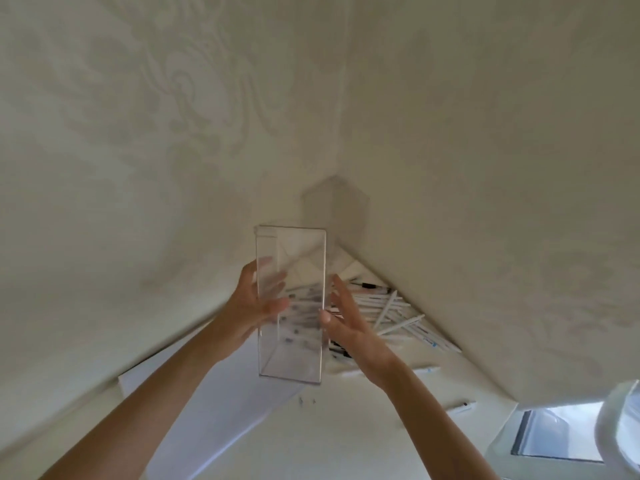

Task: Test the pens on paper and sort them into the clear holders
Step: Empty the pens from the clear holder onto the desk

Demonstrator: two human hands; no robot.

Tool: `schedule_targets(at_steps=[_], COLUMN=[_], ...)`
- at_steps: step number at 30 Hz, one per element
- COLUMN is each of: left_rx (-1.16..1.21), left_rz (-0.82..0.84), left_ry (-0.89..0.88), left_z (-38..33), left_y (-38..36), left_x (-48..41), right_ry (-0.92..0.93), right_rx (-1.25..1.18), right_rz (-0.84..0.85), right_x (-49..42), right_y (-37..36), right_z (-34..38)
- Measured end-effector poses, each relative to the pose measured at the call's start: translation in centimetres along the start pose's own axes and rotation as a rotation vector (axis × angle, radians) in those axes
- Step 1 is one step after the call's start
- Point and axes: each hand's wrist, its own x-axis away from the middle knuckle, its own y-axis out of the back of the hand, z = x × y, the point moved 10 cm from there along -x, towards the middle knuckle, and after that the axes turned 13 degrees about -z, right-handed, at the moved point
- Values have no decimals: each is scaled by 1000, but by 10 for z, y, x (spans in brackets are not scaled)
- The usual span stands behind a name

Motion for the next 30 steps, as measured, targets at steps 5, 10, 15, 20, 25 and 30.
schedule_targets(at_steps=[5, 10, 15, 20, 25, 30], left_rx=[108, -223, -219, -566, -494, -311], left_rz=[82, -10, -252, -315, -259, -417], left_ry=[83, -54, -126, -341, -271, -300], left_z=[18, 9, 7, -7, -3, -11], left_y=[17, 40, 55, 45, 36, 23], left_x=[10, 12, 11, 13, -4, -16], right_ry=[-45, -18, 126, 184, 271, 276], right_rx=[-94, 131, 231, 186, 194, 199], right_rz=[134, 4, -207, -318, -312, -189], right_x=[-9, -33, -43, -58, -76, -101], right_y=[-23, -17, -15, -16, -11, -11], right_z=[3, -6, -2, 9, 28, 20])
